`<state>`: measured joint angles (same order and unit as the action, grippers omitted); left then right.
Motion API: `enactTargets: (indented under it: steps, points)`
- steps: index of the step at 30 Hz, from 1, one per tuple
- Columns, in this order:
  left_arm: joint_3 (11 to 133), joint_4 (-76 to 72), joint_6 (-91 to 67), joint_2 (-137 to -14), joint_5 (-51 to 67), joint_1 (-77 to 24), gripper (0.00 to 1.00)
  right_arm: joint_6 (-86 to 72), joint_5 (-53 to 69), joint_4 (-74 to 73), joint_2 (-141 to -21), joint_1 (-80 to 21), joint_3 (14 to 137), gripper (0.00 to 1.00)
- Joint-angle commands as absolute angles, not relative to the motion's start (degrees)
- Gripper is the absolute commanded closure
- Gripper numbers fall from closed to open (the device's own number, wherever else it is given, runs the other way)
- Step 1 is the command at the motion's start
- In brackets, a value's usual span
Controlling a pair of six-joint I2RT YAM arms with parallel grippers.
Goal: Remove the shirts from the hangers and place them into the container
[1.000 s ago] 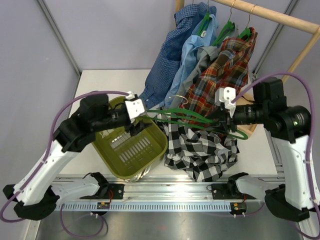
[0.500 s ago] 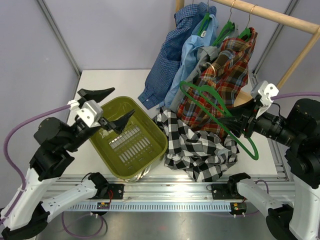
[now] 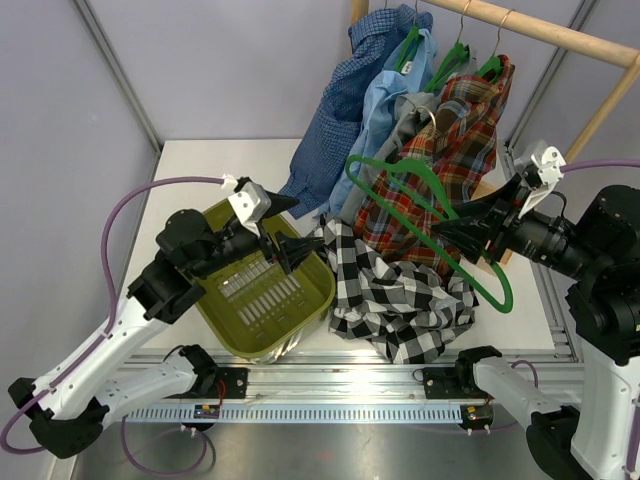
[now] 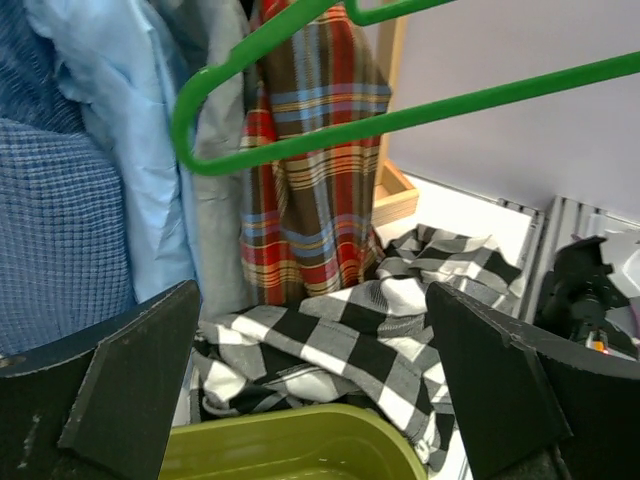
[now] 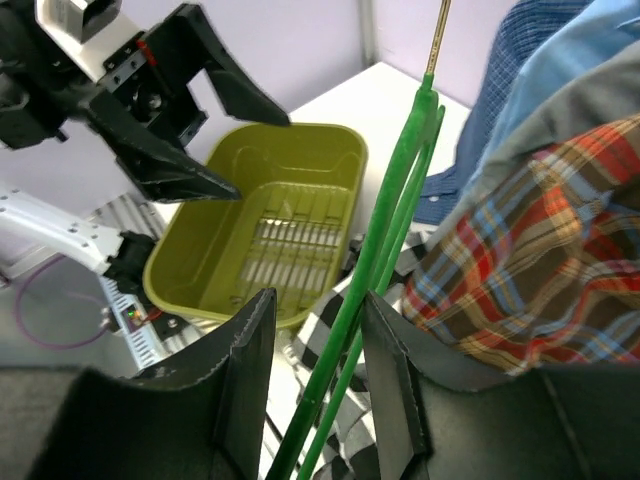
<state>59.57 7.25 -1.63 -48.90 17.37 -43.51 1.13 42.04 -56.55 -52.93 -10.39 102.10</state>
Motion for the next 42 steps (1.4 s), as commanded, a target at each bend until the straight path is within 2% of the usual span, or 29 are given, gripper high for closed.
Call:
enactTargets:
  steps: [1, 7, 11, 14, 17, 23, 26, 28, 29, 31, 32, 33, 35, 37, 38, 39, 41, 42]
  points:
    - [65.02, 3.59, 2.07, -50.52, 22.23, -43.51, 0.01, -2.37, 48.42, -52.03, -52.03, -10.02, 99.33, 1.00]
    - [78.89, 18.88, 21.67, -54.92, 25.13, -43.51, 0.01, 6.13, 57.47, -58.33, -51.68, -10.02, 93.87, 1.00]
    - [86.72, 31.51, 27.50, -61.33, 30.13, -43.42, 0.01, 15.70, 61.25, -61.60, -52.12, -10.02, 93.08, 1.00]
    - [89.64, 36.46, 27.78, -64.33, 38.65, -42.89, 0.01, 21.87, 63.28, -64.77, -53.26, -10.02, 93.60, 1.00]
    - [89.47, 37.35, 26.02, -67.14, 45.87, -42.63, 0.01, 26.00, 65.12, -66.53, -54.23, -10.11, 94.22, 1.00]
    - [86.40, 32.36, 23.03, -69.25, 48.95, -40.26, 0.02, 30.67, 69.69, -67.94, -55.46, -10.19, 94.66, 1.00]
    - [86.04, 30.94, 21.45, -71.01, 53.16, -38.42, 0.07, 32.08, 70.84, -67.94, -55.81, -10.28, 94.75, 1.00]
    - [86.65, 31.02, 21.01, -72.59, 55.01, -37.97, 0.14, 32.43, 71.19, -67.24, -55.98, -10.37, 94.66, 1.00]
    - [86.92, 31.63, 20.92, -73.12, 55.54, -37.88, 0.24, 32.52, 71.37, -66.98, -55.90, -10.37, 94.40, 1.00]
    - [87.45, 32.25, 20.83, -74.17, 56.77, -37.88, 0.38, 32.61, 71.72, -66.36, -55.90, -10.46, 94.22, 1.00]
    - [87.54, 32.69, 20.83, -74.88, 57.30, -37.88, 0.50, 32.61, 71.81, -66.10, -55.90, -10.55, 93.78, 1.00]
    - [87.45, 32.70, 20.83, -75.06, 57.57, -37.88, 0.55, 32.52, 71.89, -66.01, -55.90, -10.63, 93.61, 1.00]
    - [87.02, 32.96, 21.09, -75.32, 57.57, -37.88, 0.57, 32.52, 71.81, -65.66, -55.90, -10.72, 93.08, 1.00]
    - [86.75, 33.05, 21.71, -75.41, 57.39, -37.88, 0.64, 32.43, 71.72, -65.48, -55.90, -10.90, 92.81, 1.00]
    - [86.66, 33.31, 22.06, -75.41, 57.39, -37.97, 0.69, 32.26, 71.37, -65.39, -55.90, -10.90, 92.55, 1.00]
    - [86.75, 33.40, 22.50, -75.41, 57.39, -37.88, 0.82, 32.08, 71.19, -65.30, -56.07, -10.90, 92.29, 1.00]
    - [86.92, 34.18, 23.20, -75.24, 56.96, -37.88, 0.98, 31.82, 70.58, -65.30, -56.07, -11.16, 91.67, 1.00]
    - [87.10, 34.36, 23.73, -74.89, 55.65, -37.88, 1.00, 31.47, 69.27, -65.13, -56.25, -11.25, 91.41, 1.00]
